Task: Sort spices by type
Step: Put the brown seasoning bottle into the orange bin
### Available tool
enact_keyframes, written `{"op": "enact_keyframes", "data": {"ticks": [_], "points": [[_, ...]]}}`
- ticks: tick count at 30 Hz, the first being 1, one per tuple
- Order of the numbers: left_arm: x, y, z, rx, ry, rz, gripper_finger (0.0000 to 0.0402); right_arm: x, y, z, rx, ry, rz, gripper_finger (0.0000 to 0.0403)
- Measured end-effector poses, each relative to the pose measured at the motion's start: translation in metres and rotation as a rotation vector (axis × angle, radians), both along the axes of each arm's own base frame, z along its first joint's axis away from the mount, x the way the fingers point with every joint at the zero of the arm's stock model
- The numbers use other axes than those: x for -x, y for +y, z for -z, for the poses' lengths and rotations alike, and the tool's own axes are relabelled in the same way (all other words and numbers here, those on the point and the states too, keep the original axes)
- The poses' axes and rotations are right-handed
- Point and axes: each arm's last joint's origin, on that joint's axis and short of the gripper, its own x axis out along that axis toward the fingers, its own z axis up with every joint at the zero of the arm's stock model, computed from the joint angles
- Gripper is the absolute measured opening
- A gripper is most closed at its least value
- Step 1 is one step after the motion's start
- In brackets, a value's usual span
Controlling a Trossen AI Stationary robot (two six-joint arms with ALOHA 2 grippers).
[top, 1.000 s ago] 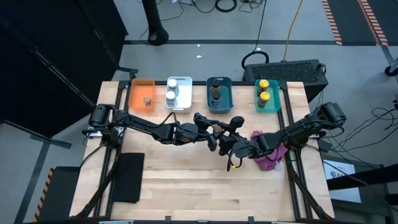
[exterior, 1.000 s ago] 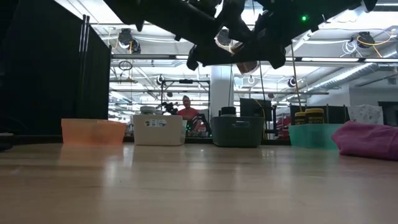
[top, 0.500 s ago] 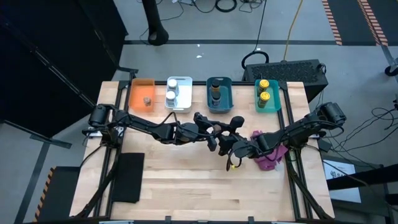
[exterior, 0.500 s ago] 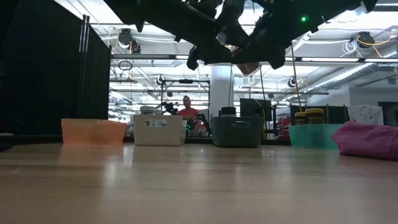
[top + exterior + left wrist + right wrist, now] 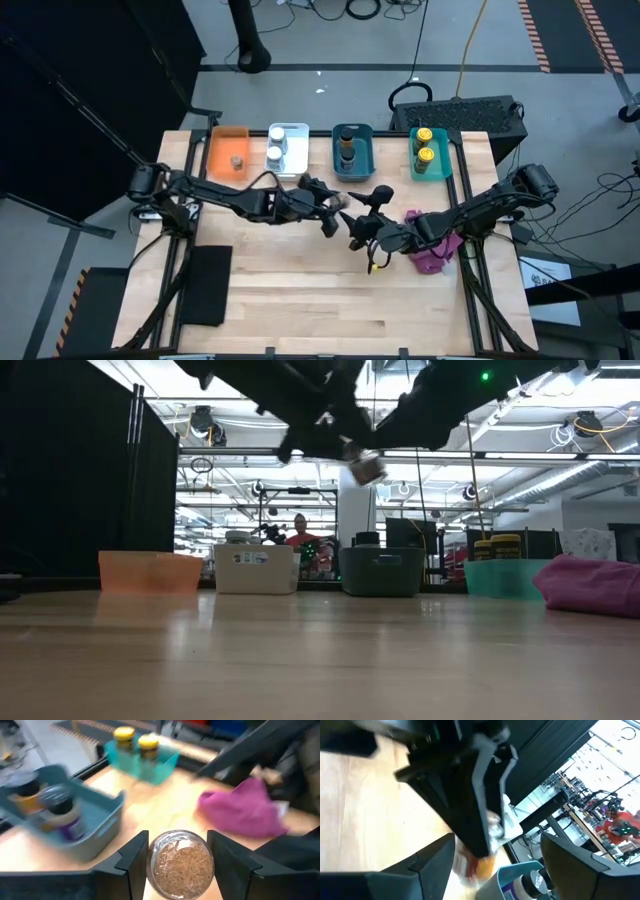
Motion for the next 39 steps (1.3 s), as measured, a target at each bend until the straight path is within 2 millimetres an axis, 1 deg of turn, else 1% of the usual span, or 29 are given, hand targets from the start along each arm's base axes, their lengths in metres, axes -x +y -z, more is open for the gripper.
{"op": "enact_keyframes", "data": {"ticks": [8, 11, 13, 18, 22, 24, 27, 30, 33, 39], "points": [[0.023, 0.016, -0.017, -0.002, 0.097, -0.050, 0.0179, 0.005, -0.002, -0.011, -0.035, -0.051, 0.007, 0.0271], [0.039, 0.023, -0.018, 0.011, 0.212, -0.088, 0.0179, 0.007, -0.002, -0.013, -0.048, -0.058, 0.009, 0.0271], [0.054, 0.029, -0.020, 0.032, 0.299, -0.129, 0.0179, 0.008, -0.002, -0.011, -0.048, -0.048, 0.009, 0.0270], [0.097, 0.048, -0.035, 0.055, 0.451, -0.268, 0.0179, 0.008, -0.003, -0.010, -0.054, -0.049, 0.011, 0.0270], [0.130, 0.073, -0.050, 0.005, 0.509, -0.448, 0.0179, 0.007, -0.002, -0.010, -0.063, -0.055, 0.012, 0.0270], [0.145, 0.085, -0.054, 0.012, 0.491, -0.517, 0.0179, 0.008, -0.003, -0.008, -0.070, -0.044, 0.012, 0.0270], [0.169, 0.100, -0.051, 0.031, 0.491, -0.606, 0.0179, 0.009, -0.003, -0.005, -0.089, -0.028, 0.014, 0.0270], [0.191, 0.112, -0.040, 0.055, 0.492, -0.692, 0.0179, 0.009, -0.004, -0.004, -0.104, -0.026, 0.009, 0.0270], [0.203, 0.123, -0.026, 0.080, 0.443, -0.776, 0.0179, 0.008, -0.006, -0.004, -0.109, -0.032, 0.015, 0.0270], [0.217, 0.150, 0.008, 0.115, 0.392, -0.922, 0.0179, 0.008, -0.006, -0.005, -0.117, -0.038, 0.010, 0.0270]]}}
